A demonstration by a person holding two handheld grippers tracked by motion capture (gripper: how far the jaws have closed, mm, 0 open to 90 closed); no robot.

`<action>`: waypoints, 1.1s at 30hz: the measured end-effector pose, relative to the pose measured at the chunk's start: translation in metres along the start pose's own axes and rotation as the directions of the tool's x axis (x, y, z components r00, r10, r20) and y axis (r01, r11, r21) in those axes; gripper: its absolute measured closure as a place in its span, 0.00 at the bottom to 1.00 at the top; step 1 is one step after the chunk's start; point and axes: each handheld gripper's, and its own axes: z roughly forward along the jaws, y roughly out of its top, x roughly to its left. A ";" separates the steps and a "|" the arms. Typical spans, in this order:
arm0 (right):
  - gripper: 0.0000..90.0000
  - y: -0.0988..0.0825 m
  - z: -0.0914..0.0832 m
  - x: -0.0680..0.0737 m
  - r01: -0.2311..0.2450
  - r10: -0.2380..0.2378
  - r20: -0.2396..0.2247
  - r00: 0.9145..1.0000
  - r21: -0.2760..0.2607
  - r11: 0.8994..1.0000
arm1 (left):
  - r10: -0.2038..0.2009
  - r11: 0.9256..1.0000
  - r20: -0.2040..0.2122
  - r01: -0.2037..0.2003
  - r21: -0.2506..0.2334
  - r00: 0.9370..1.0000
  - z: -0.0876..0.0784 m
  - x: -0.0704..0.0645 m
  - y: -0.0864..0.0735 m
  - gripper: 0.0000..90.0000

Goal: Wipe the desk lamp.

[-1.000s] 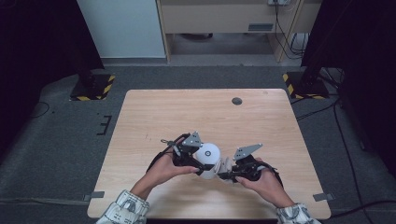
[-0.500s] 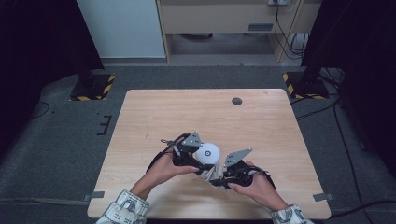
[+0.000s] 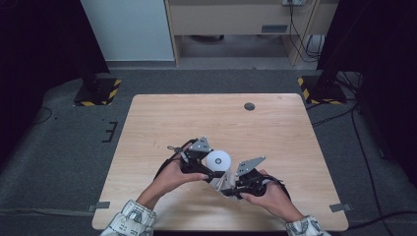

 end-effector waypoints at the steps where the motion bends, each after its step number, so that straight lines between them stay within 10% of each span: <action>1: 0.84 0.000 0.000 0.000 -0.001 0.001 0.000 1.000 -0.001 1.000 | -0.003 1.000 0.002 0.003 -0.014 1.000 -0.002 0.000 0.001 0.07; 16: 0.84 0.001 0.001 0.001 -0.004 0.004 0.000 1.000 -0.009 1.000 | -0.076 0.993 0.025 0.078 -0.090 0.997 -0.006 0.011 0.003 0.22; 26: 0.85 0.021 -0.007 0.015 0.043 -0.044 -0.005 0.999 -0.147 0.988 | -0.086 0.992 0.030 0.088 -0.087 0.996 -0.007 0.012 0.002 0.24; 33: 0.85 0.018 0.016 0.012 0.031 -0.031 0.007 1.000 -0.065 0.997 | -0.089 0.992 0.029 0.092 -0.089 0.996 -0.008 0.013 0.002 0.26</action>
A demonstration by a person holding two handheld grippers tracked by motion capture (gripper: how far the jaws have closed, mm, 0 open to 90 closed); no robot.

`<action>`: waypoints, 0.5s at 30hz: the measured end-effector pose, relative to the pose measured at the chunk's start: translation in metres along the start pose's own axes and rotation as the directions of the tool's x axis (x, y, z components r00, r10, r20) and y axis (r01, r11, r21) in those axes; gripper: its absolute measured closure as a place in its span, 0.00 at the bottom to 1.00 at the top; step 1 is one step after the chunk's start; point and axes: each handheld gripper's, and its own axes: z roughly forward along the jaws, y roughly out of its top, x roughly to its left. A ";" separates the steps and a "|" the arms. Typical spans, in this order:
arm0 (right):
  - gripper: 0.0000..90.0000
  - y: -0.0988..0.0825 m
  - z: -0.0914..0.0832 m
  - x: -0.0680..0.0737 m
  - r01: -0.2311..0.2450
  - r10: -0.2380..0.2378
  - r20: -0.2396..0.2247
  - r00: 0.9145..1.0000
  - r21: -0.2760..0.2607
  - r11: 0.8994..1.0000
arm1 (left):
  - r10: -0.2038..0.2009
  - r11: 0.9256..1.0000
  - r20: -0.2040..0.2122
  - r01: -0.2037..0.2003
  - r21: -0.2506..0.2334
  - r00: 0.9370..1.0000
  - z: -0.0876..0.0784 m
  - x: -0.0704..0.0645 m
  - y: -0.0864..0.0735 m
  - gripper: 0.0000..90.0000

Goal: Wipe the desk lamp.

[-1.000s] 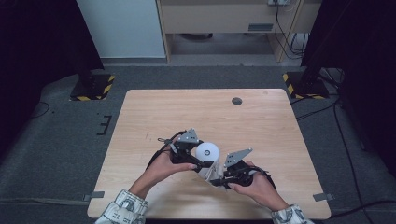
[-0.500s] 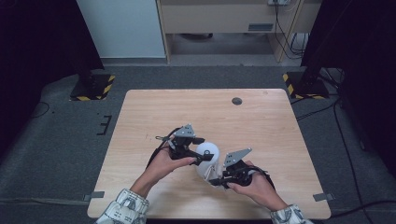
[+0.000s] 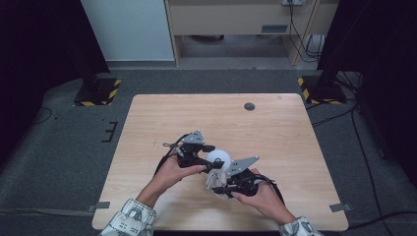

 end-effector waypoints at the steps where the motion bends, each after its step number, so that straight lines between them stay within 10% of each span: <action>1: 0.85 0.000 0.003 0.000 -0.002 0.002 -0.001 1.000 0.010 1.000 | 0.002 1.000 0.000 -0.002 0.001 1.000 0.000 0.000 0.000 0.26; 15: 0.85 0.007 0.009 0.007 0.025 -0.025 0.033 0.999 -0.020 0.999 | 0.004 1.000 -0.001 -0.004 0.002 1.000 0.000 0.000 0.000 0.26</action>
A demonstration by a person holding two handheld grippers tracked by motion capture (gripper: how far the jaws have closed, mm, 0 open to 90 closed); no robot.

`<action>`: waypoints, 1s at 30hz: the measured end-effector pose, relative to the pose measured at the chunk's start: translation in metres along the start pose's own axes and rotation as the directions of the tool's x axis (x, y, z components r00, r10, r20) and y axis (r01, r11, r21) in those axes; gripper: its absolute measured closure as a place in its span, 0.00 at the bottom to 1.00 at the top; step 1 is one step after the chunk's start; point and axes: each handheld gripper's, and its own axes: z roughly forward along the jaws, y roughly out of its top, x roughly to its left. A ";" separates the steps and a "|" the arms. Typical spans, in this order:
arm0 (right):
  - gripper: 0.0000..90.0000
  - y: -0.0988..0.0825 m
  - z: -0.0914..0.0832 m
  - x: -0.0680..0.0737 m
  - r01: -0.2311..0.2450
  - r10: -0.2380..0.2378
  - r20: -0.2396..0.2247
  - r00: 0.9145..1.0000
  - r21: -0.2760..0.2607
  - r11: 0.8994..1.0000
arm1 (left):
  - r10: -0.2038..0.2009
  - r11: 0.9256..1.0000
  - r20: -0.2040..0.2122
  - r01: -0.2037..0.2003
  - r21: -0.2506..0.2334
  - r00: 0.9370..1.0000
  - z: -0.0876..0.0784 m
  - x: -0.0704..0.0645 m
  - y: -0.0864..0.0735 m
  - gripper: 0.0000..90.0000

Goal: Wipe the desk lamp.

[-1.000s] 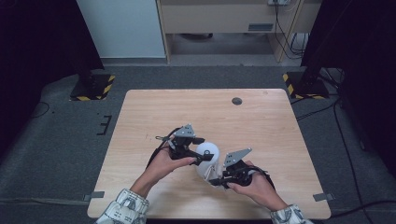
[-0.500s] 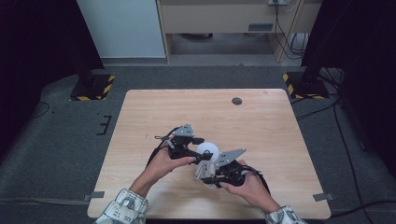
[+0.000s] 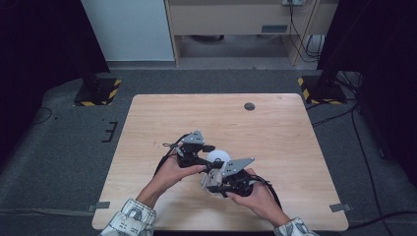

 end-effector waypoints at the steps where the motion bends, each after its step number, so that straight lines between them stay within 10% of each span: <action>1: 0.85 -0.001 0.003 0.000 0.006 -0.006 0.007 1.000 0.018 1.000 | 0.000 1.000 0.000 0.000 0.000 1.000 0.000 0.000 0.000 0.26; 7: 0.85 -0.006 0.006 0.001 0.020 -0.021 0.025 0.999 0.058 0.998 | 0.000 1.000 0.000 0.000 -0.001 1.000 0.000 0.000 0.000 0.27; 14: 0.85 0.002 -0.016 0.005 0.014 -0.013 0.015 1.000 -0.043 0.999 | -0.001 1.000 -0.001 0.001 0.000 1.000 0.000 0.001 0.000 0.27; 25: 0.85 -0.009 -0.005 -0.003 -0.002 0.000 0.023 1.000 0.060 0.998 | -0.003 1.000 -0.002 0.003 0.002 1.000 -0.001 0.001 0.000 0.27; 30: 0.85 0.000 -0.014 0.002 0.002 -0.002 0.004 1.000 -0.053 0.999 | -0.008 1.000 0.000 0.008 0.001 1.000 -0.001 0.001 0.000 0.27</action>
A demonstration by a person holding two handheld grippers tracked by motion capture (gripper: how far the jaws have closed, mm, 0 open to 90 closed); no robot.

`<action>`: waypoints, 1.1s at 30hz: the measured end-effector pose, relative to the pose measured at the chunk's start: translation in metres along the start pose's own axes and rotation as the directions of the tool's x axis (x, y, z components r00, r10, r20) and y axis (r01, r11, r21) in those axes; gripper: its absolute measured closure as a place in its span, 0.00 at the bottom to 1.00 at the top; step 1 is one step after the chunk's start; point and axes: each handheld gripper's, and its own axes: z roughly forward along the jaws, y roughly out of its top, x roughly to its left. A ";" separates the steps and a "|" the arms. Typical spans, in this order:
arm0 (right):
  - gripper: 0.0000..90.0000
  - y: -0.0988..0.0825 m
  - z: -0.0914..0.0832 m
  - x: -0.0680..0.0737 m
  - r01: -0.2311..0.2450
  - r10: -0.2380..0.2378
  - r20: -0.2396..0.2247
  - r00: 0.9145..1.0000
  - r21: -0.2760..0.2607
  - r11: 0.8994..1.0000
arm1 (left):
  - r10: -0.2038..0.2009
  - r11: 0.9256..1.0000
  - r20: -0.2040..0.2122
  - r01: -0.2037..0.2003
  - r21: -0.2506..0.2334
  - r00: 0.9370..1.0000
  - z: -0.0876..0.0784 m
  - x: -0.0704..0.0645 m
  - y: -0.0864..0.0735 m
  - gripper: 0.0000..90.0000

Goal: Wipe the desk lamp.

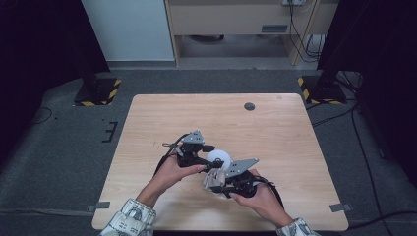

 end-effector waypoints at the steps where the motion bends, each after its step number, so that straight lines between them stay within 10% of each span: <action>1: 0.85 0.002 -0.002 0.001 -0.001 0.001 -0.005 1.000 -0.020 1.000 | -0.001 1.000 0.000 0.001 0.000 1.000 0.000 0.000 0.000 0.27; 9: 0.85 -0.011 0.013 -0.004 0.013 -0.018 0.034 0.999 0.132 0.991 | -0.002 1.000 -0.001 0.002 0.001 1.000 0.000 0.000 0.000 0.27; 17: 0.85 0.003 -0.006 0.003 0.011 -0.011 0.012 1.000 -0.031 0.999 | -0.004 1.000 -0.002 0.004 0.001 1.000 0.000 0.000 0.000 0.27; 33: 0.85 -0.008 0.025 0.006 0.041 -0.052 0.082 0.995 0.121 0.992 | -0.001 1.000 -0.003 0.001 0.003 1.000 0.000 0.000 0.000 0.28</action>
